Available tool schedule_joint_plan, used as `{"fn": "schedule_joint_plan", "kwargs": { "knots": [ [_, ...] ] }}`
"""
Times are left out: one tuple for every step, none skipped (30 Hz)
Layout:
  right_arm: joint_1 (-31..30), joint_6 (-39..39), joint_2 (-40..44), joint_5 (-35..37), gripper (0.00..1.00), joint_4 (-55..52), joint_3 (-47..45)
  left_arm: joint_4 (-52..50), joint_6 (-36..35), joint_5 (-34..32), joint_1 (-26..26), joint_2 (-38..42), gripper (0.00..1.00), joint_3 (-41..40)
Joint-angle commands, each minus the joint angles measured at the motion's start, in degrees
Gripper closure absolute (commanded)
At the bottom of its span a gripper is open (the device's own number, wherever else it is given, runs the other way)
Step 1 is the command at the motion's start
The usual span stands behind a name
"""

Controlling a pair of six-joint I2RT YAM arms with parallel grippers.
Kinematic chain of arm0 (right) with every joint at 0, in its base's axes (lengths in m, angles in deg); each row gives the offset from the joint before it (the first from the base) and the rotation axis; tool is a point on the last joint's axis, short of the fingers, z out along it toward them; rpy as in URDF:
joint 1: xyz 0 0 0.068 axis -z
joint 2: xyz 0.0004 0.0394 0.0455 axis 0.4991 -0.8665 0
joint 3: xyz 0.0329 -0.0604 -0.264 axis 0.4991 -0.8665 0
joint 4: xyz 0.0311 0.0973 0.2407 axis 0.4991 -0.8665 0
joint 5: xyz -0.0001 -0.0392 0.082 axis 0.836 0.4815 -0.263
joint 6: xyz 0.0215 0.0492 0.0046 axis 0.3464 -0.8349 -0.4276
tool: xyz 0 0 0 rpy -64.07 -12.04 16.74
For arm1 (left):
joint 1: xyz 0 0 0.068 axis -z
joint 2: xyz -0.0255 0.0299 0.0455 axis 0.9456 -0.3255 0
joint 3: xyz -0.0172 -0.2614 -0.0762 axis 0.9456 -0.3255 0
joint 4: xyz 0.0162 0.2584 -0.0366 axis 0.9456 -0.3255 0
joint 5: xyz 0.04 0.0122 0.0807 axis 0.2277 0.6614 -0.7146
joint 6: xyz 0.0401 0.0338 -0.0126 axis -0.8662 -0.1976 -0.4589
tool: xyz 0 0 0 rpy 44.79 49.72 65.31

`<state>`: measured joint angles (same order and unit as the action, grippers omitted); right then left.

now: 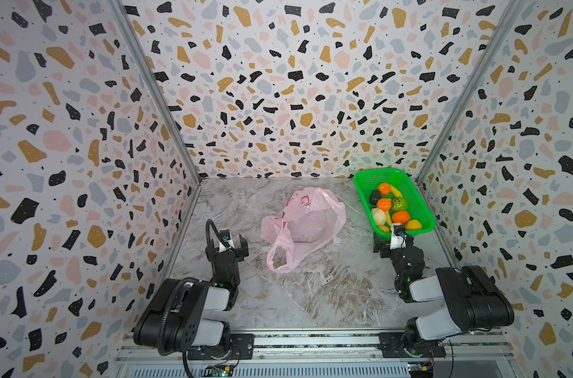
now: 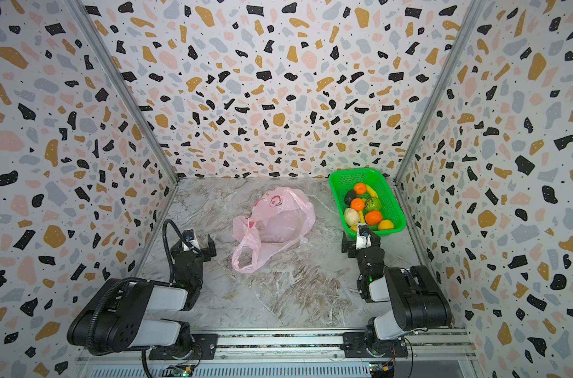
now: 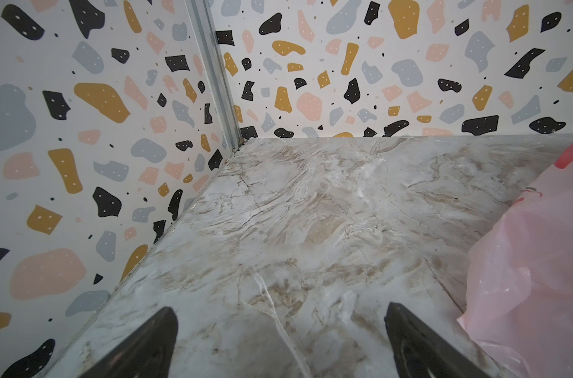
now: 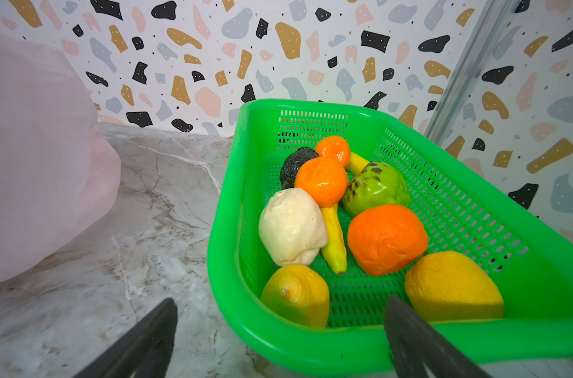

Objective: Untie the knot of the plastic bag and take out the fruit
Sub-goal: Reset both arms

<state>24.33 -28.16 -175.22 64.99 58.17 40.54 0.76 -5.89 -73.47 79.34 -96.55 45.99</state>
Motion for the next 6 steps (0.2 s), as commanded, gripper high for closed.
{"fn": "schedule_joint_plan", "kwargs": {
  "knots": [
    [-0.28, 0.24, -0.04, 0.91, 0.01, -0.51, 1.17, 2.94, 1.15, -0.22, -0.43, -0.17, 0.00, 1.52],
    [-0.07, 0.17, -0.13, 0.68, 0.01, -0.47, 1.27, 2.66, 1.24, -0.25, -0.52, -0.15, 0.01, 1.61],
    [-0.05, 0.15, -0.15, 0.58, 0.01, -0.58, 1.30, 2.61, 1.24, -0.25, -0.52, -0.14, 0.01, 1.70],
    [-0.03, 0.19, -0.04, 0.63, 0.01, -0.64, 1.30, 2.49, 1.34, -0.26, -0.60, -0.14, 0.00, 1.78],
    [-0.04, 0.21, 0.02, 0.63, 0.01, -0.50, 1.15, 2.43, 1.37, -0.16, -0.60, -0.15, 0.01, 1.78],
    [-0.02, 0.25, -0.02, 0.61, 0.01, -0.54, 1.18, 2.38, 1.40, -0.16, -0.60, -0.18, 0.01, 1.89]
  ]
}}
